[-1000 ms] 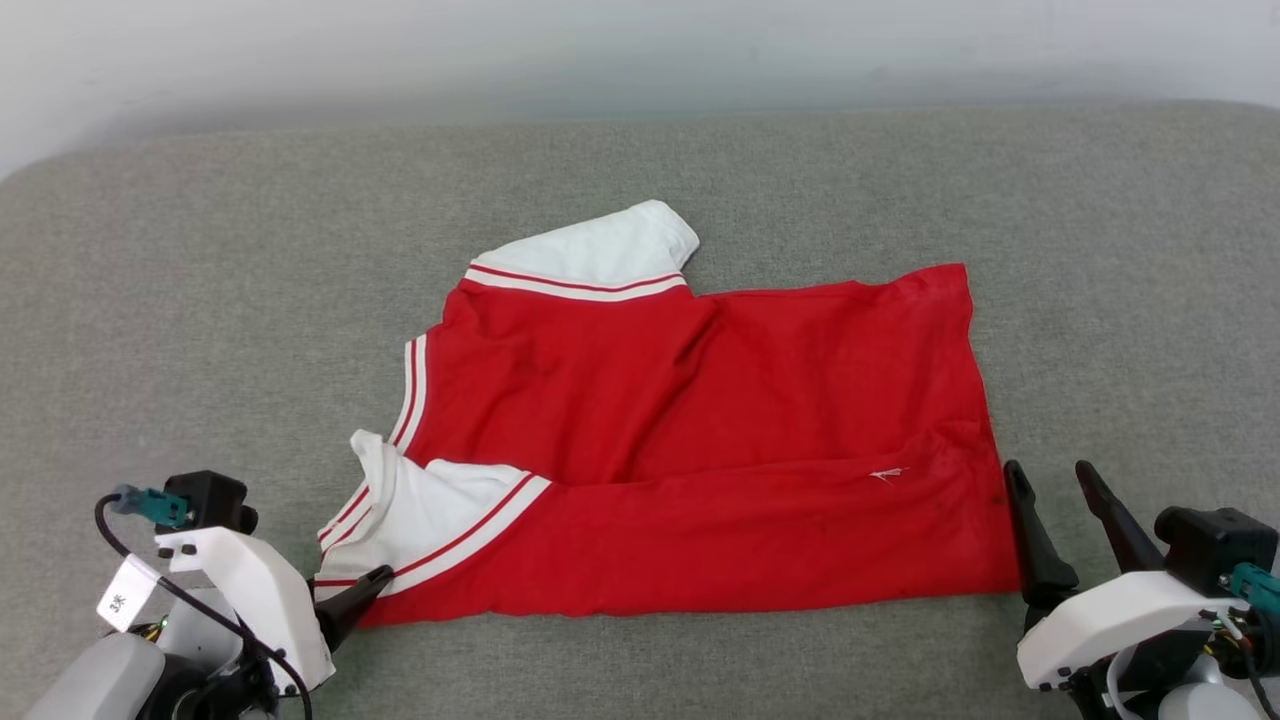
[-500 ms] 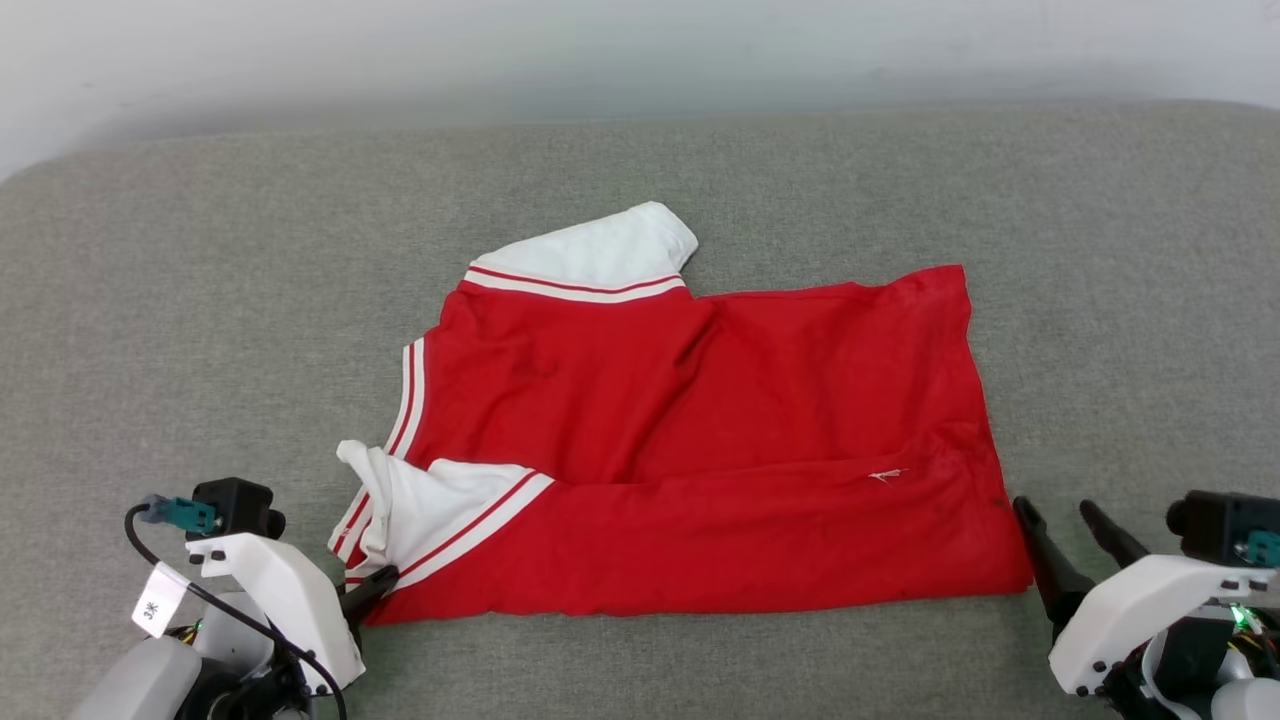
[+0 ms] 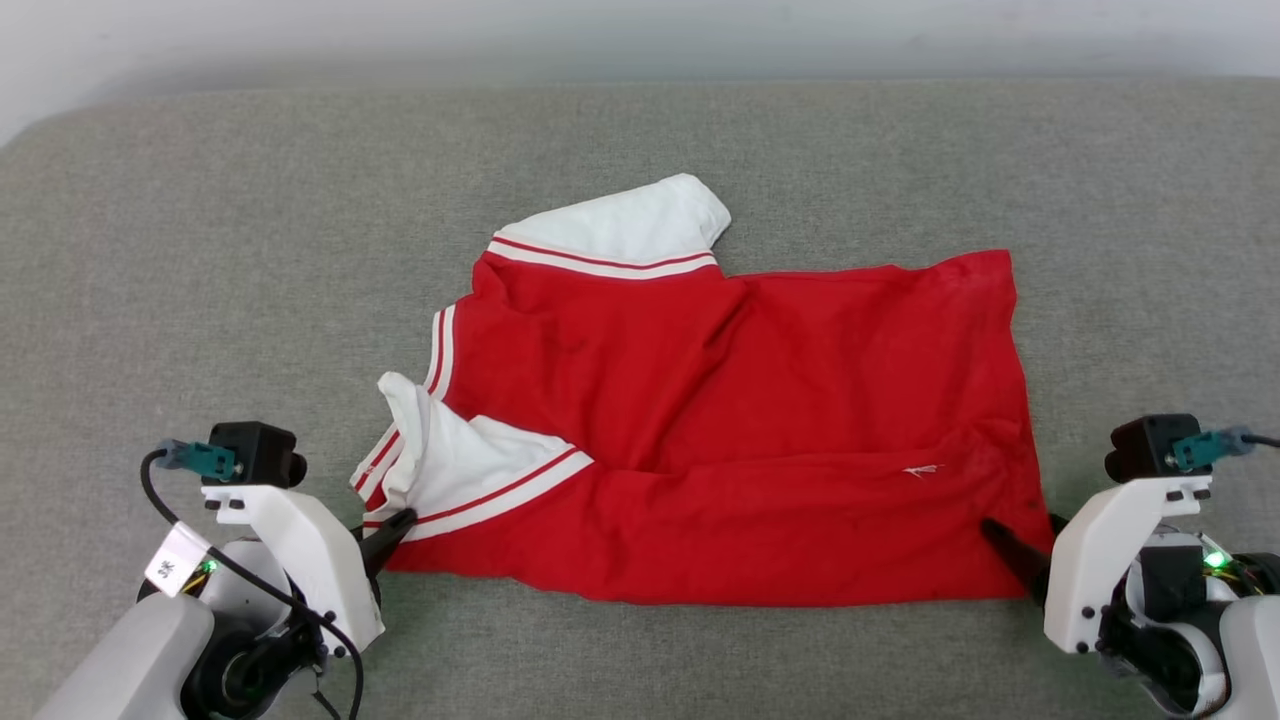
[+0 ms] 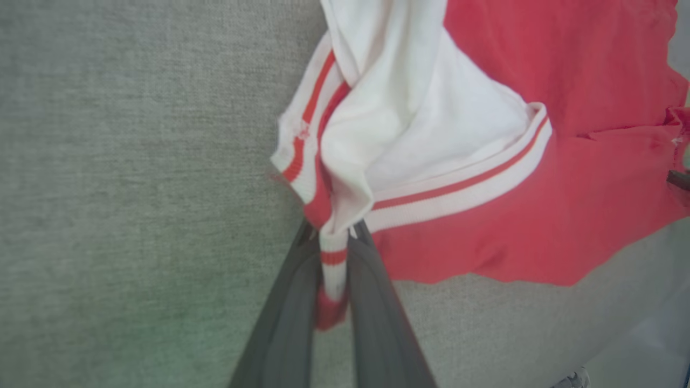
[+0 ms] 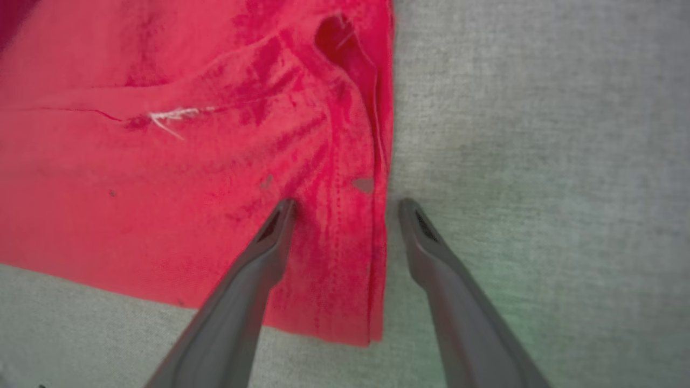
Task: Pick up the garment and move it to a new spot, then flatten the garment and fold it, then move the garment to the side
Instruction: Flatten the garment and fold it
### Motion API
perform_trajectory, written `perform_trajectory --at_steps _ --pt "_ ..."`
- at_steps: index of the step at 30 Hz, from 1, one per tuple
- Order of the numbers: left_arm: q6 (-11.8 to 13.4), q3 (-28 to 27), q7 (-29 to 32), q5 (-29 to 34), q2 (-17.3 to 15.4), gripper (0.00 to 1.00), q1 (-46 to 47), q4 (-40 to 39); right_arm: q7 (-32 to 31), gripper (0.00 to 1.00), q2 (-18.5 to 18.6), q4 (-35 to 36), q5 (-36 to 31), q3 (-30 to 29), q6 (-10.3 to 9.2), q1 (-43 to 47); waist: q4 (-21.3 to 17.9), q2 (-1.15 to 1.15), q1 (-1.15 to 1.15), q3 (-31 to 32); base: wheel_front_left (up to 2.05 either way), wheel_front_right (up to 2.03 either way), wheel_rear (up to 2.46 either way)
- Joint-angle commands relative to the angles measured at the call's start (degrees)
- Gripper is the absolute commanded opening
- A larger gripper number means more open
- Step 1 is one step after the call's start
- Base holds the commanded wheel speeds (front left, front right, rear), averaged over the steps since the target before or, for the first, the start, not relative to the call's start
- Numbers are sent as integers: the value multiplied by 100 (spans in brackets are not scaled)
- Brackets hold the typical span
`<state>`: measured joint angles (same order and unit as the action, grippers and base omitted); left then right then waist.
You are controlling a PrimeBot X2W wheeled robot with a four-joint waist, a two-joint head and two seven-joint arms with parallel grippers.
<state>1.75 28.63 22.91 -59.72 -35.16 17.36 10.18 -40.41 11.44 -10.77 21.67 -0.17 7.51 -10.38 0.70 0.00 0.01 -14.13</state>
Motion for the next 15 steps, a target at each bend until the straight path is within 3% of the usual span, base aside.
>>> perform_trajectory --at_steps 1,2,4,15 --pt "-1 -7 -49 27 2 0 70 -40 -234 85 -76 -217 15 104 -4 62 51 0 -1 -47 0 0 0" --pt "-11 -4 -60 33 13 0 83 -51 -395 45 -137 -322 55 143 -2 94 63 0 -1 -58 0 0 0" --pt "-38 8 -91 52 33 0 83 -45 -603 0 -196 -449 129 222 -2 122 81 0 -1 -71 0 0 0" --pt "32 -12 -357 69 44 0 -255 -119 -252 0 91 89 180 17 -5 116 49 0 -1 317 0 0 0"
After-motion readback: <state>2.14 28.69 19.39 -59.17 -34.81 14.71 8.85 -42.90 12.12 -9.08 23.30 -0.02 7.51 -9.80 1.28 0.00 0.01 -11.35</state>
